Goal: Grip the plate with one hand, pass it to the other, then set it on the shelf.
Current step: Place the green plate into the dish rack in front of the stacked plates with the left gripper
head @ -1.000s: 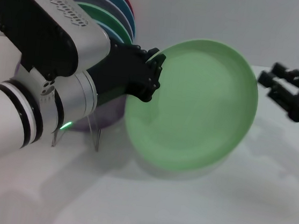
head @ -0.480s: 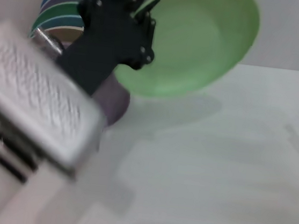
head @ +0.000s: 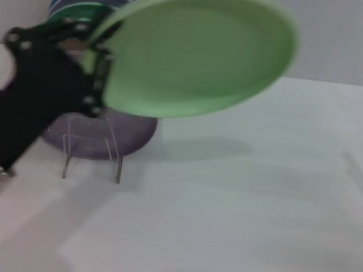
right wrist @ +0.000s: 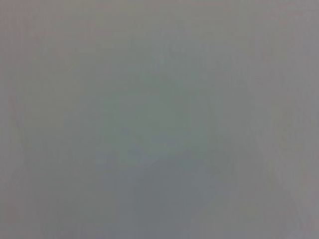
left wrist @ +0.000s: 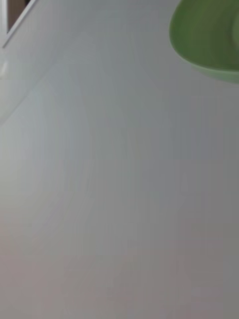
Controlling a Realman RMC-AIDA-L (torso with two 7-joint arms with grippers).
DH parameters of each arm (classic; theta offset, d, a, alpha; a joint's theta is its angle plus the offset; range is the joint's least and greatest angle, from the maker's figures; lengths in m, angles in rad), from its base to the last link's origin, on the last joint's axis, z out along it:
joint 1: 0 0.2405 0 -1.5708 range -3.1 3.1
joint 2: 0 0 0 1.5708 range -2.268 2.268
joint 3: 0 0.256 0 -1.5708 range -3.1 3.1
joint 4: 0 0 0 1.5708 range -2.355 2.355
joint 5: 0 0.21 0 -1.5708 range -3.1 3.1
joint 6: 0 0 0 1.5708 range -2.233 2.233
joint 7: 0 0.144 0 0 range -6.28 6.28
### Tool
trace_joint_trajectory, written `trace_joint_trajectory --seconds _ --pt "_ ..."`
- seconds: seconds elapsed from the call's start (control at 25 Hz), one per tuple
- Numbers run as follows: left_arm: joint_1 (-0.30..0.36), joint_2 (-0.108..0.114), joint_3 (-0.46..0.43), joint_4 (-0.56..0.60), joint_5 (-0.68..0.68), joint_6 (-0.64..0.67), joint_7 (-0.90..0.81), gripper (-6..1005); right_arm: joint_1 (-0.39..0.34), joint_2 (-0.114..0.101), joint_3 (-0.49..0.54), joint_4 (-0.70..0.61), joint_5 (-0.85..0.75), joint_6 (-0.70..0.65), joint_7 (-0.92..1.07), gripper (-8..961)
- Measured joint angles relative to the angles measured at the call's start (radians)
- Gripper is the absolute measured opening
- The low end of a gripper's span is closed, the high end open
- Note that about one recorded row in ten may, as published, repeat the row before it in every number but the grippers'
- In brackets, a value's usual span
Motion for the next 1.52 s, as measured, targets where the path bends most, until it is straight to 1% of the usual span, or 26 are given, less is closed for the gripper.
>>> trace_joint_trajectory --seconds 0.08,0.16,0.28,0.32,0.4,0.48,0.56,0.8,1.0,1.2,1.52 --pt "-0.054 -0.012 -0.033 0.159 0.0 0.127 -0.072 74 0.003 -0.001 -0.001 -0.001 -0.009 0.002 -0.004 658" --pt "-0.132 -0.025 -0.07 0.361 0.0 0.271 -0.168 76 0.004 -0.001 -0.002 -0.001 -0.014 0.004 -0.004 658" --pt "-0.236 -0.038 -0.096 0.614 0.001 0.43 -0.277 79 0.005 -0.001 -0.005 -0.002 -0.018 0.01 -0.005 657" --pt "-0.264 -0.044 -0.105 0.685 0.0 0.473 -0.302 80 0.005 -0.001 -0.006 -0.002 -0.019 0.013 -0.006 657" --pt "-0.3 -0.054 -0.123 0.795 0.0 0.526 -0.327 82 0.005 -0.001 -0.006 -0.002 -0.02 0.023 -0.007 657" --pt "-0.317 -0.055 -0.127 0.848 0.0 0.541 -0.33 84 0.005 -0.001 -0.011 -0.002 -0.02 0.034 -0.014 657" --pt "-0.325 -0.055 -0.127 0.874 0.0 0.542 -0.321 86 0.006 -0.001 -0.02 -0.002 -0.02 0.046 -0.031 657" --pt "-0.343 -0.046 -0.127 0.905 0.0 0.54 -0.282 92 0.013 -0.001 -0.041 -0.002 -0.02 0.059 -0.047 657" --pt "-0.367 -0.047 -0.127 0.948 -0.001 0.539 -0.272 97 0.015 -0.001 -0.059 -0.004 -0.02 0.061 -0.047 657" --pt "-0.395 -0.052 -0.121 1.008 -0.001 0.528 -0.25 102 0.015 -0.001 -0.067 -0.005 -0.02 0.071 -0.051 657" --pt "-0.392 -0.046 -0.118 1.027 -0.001 0.5 -0.239 110 0.016 -0.001 -0.075 -0.008 -0.02 0.077 -0.06 657"
